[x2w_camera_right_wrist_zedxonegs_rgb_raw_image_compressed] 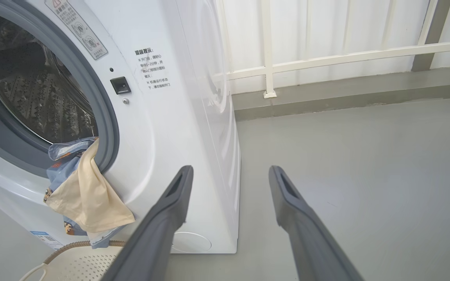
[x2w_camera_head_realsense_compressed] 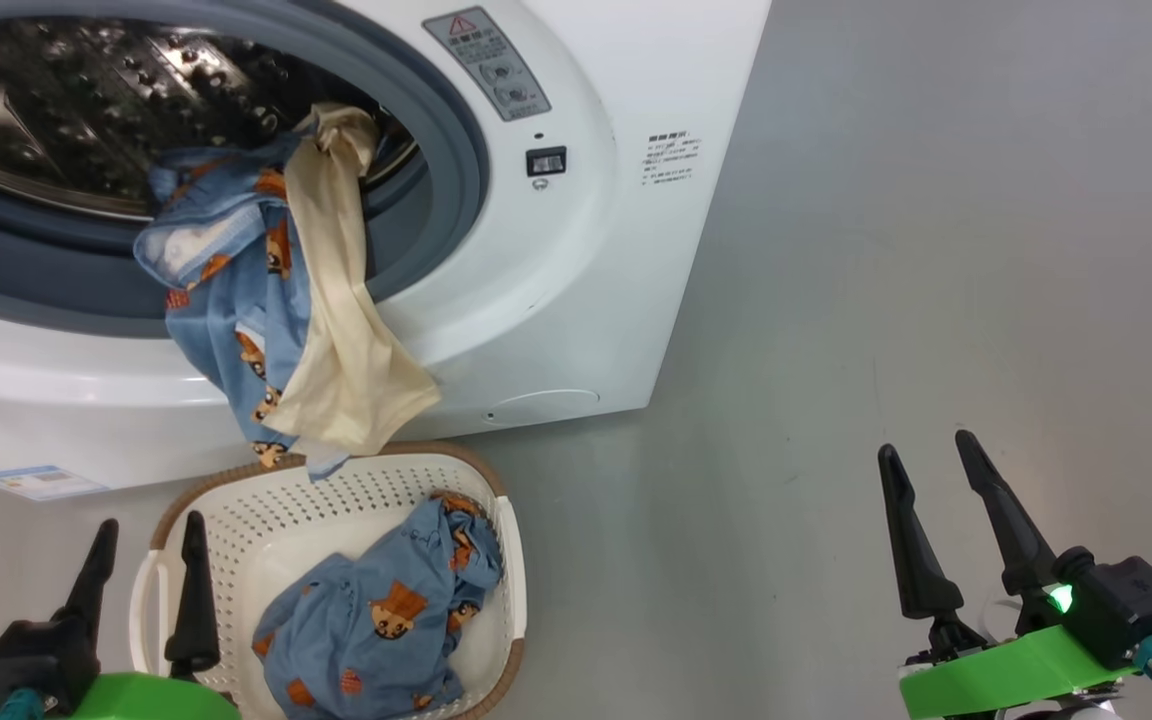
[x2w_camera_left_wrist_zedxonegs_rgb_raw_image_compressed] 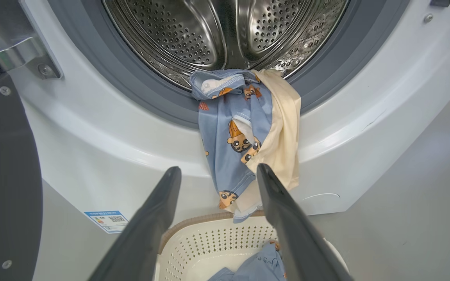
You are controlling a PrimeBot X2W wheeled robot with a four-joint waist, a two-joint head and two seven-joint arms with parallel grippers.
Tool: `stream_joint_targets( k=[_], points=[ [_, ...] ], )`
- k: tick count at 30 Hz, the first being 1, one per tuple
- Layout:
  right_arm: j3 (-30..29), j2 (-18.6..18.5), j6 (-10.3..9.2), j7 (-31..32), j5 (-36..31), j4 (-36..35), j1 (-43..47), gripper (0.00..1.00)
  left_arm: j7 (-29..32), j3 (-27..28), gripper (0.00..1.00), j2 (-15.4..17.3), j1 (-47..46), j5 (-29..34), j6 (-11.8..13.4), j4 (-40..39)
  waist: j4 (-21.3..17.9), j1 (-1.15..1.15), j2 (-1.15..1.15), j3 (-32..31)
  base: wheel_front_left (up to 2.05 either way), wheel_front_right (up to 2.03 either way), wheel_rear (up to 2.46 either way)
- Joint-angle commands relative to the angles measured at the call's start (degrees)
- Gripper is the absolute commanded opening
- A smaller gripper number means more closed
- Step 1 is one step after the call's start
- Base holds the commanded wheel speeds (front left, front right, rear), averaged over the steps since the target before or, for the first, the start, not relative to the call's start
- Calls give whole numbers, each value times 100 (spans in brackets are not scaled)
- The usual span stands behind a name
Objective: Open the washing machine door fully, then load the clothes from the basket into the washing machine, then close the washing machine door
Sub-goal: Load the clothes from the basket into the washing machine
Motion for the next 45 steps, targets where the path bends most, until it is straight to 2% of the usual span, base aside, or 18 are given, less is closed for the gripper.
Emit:
stream_joint_targets(
  k=[1, 13, 32, 45],
  points=[
    [104, -52, 35, -69, -61, -113, 84, 100, 20, 207, 100, 157, 9, -28, 36, -161, 8, 0, 0, -33, 0, 0, 0],
    [20, -52, 35, -69, -100, -76, 218, 100, 187, 64, 100, 166, 415, -52, 103, -493, 12, 0, 0, -312, 0, 0, 0],
    [-2, -52, 35, -69, -172, -79, 181, 100, 286, 38, 100, 247, 611, -155, 156, -804, 201, 0, 0, -275, 0, 0, 0],
    [98, -52, 35, -69, -152, -134, 119, 100, 301, -37, 100, 283, 348, -289, -42, -585, -11, 0, 0, -70, 0, 0, 0]
  ],
)
